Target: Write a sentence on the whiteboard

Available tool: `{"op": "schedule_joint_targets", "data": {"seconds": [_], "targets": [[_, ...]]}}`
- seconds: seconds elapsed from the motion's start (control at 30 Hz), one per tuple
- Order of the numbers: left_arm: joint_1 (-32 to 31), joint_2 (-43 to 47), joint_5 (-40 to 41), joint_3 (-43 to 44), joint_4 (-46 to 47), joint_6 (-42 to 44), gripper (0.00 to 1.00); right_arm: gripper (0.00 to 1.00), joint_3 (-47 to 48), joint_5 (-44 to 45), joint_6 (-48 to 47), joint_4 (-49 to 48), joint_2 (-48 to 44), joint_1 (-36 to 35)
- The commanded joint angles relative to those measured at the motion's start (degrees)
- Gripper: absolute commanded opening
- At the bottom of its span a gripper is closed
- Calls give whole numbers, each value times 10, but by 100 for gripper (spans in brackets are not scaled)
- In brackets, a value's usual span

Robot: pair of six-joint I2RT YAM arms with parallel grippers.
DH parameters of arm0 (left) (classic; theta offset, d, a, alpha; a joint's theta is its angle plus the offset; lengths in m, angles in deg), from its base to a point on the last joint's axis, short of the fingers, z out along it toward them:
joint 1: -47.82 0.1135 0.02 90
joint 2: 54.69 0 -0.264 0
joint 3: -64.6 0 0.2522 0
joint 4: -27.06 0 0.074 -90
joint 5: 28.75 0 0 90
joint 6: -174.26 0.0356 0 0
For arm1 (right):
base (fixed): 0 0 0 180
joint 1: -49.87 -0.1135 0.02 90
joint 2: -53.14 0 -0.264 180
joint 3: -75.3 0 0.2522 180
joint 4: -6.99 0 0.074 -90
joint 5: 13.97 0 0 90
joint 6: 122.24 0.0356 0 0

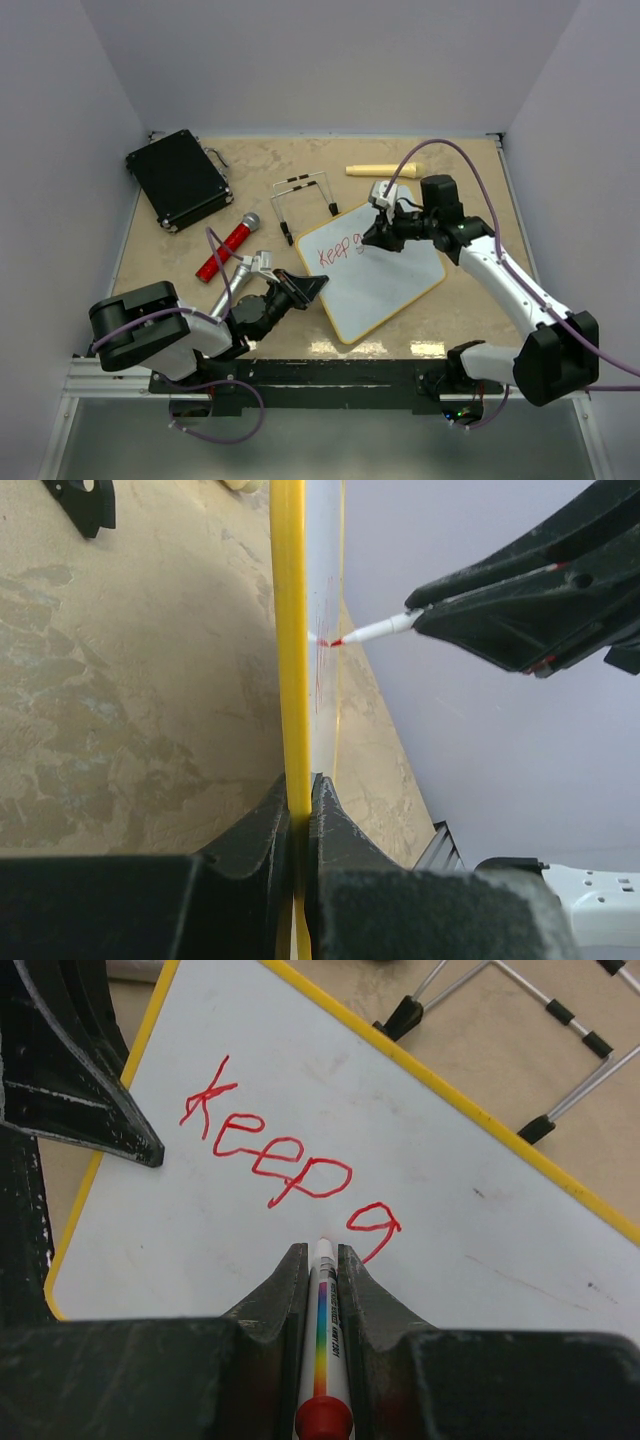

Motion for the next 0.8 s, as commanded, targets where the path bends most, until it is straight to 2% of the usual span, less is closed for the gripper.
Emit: {"op": "schedule_joint_targets", "data": {"seconds": [0.0,0.13,0.3,0.5,0.77], "targets": [[-1,-10,-36,7,61,66,0,0,69,-17,15,-7,-15,2],[0,-14,-39,-1,68,68,0,0,68,-21,21,-16,-50,18],[6,-18,-54,-5,72,74,0,0,-2,-50,56,-86,-103,41],[8,-13,-67,-3,63,86,0,0,-20,-87,62,-90,-106,89],[10,7,-88,6,33,106,0,0,-44,-116,67,-106,-131,104]]}}
